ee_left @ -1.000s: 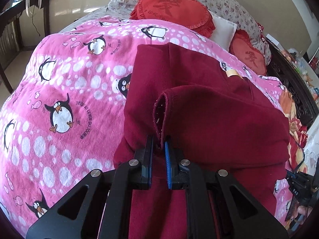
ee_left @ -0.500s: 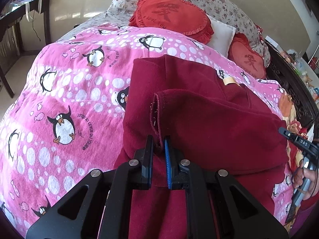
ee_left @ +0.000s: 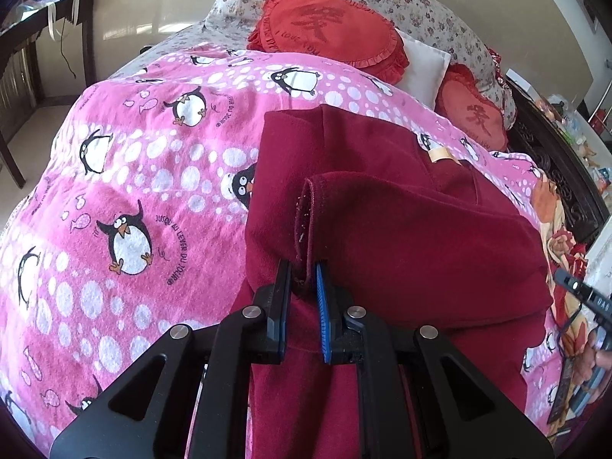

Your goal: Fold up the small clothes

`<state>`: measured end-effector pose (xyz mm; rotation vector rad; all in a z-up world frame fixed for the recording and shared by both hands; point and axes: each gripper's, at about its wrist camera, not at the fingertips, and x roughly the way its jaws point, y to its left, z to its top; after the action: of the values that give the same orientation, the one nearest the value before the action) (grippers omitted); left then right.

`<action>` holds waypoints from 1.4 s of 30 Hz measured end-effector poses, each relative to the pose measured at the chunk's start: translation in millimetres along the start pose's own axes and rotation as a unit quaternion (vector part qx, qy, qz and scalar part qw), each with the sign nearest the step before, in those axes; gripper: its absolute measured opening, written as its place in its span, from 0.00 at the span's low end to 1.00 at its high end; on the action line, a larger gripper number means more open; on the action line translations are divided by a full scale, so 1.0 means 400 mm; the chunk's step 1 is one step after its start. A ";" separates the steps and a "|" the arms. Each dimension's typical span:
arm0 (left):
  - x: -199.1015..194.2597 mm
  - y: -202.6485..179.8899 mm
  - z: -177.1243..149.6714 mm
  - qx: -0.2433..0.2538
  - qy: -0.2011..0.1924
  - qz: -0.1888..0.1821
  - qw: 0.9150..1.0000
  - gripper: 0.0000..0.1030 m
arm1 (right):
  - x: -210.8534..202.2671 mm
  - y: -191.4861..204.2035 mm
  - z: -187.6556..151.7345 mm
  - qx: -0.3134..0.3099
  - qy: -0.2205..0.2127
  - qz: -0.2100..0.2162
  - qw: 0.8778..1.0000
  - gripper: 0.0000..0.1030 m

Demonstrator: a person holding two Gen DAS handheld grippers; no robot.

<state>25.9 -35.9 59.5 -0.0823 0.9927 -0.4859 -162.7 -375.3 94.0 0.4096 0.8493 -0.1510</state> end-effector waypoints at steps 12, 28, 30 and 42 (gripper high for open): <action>-0.048 -0.028 -0.003 0.024 -0.028 0.024 0.999 0.22 | -0.002 0.038 -0.092 -0.061 0.056 -0.035 0.996 0.13; 0.036 -0.014 -0.014 0.019 0.023 0.044 0.999 0.27 | 0.038 0.065 -0.037 -0.063 0.021 -0.061 0.996 0.26; 0.020 -0.003 -0.031 0.006 0.026 0.040 0.999 0.27 | 0.056 0.062 -0.073 -0.069 0.036 -0.071 0.994 0.55; -0.129 0.041 -0.201 -0.006 0.051 0.023 0.998 0.57 | -0.078 0.050 -0.128 -0.038 0.006 -0.038 0.999 0.55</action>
<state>-57.4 13.0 50.8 -0.0462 1.0963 -0.4451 -212.9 -337.0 93.4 0.3072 0.8808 -0.1864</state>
